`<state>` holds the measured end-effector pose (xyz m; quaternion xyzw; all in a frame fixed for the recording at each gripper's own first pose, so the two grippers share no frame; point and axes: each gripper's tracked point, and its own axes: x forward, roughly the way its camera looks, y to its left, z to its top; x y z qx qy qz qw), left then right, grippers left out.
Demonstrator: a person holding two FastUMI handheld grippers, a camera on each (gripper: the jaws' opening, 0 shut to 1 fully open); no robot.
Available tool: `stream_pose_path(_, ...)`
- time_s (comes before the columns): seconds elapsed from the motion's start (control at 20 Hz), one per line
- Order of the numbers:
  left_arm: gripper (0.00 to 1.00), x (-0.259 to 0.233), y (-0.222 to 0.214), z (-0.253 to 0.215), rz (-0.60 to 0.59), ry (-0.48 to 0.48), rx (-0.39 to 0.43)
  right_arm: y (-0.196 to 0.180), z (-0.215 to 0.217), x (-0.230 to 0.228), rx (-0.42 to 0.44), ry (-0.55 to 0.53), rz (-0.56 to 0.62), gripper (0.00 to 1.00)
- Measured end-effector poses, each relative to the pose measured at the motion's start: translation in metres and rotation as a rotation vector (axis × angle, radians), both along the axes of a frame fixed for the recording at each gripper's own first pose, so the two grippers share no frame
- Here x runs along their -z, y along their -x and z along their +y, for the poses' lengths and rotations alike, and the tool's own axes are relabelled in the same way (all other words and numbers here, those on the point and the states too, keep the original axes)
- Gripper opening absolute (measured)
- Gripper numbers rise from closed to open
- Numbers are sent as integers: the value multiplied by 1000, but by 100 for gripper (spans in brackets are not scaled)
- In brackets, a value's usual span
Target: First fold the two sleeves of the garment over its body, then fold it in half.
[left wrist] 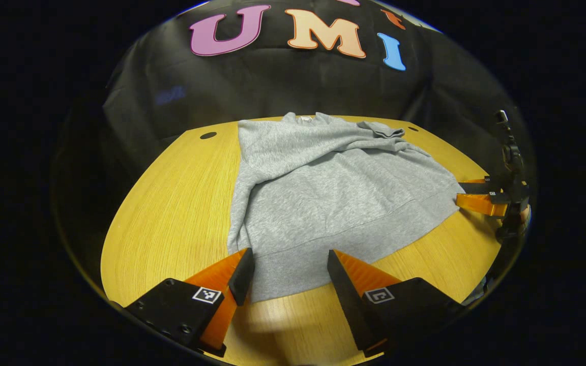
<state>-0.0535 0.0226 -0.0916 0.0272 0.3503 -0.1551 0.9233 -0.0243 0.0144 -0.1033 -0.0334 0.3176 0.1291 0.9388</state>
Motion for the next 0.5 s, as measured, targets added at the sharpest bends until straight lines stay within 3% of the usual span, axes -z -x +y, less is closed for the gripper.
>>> stream_pose_path(0.05, 86, 0, 0, -1, -3, 7, 3, 1, 1, 0, -7, 5, 5, 70)
stream_pose_path(0.1, 73, -2, 1, -1, 0, 13, 7, 2, 1, -1, -11, 7, 10, 70)
stream_pose_path(0.2, 59, -2, 1, -4, -1, 29, 13, 5, 9, 0, -31, -18, 32, 67)
stream_pose_path(0.25, 53, -2, 1, -8, -1, 43, 17, 5, 12, 0, -38, -26, 32, 51)
stream_pose_path(0.4, 20, -2, 1, -13, 3, 62, 21, 9, 19, 2, -49, -39, 52, 36)
stream_pose_path(0.45, 19, -3, 2, -12, 4, 63, 17, 9, 20, -2, -54, -32, 42, 17)
stream_pose_path(0.5, 13, -4, 3, -13, 3, 65, 17, 12, 19, -2, -63, -20, 45, 17)
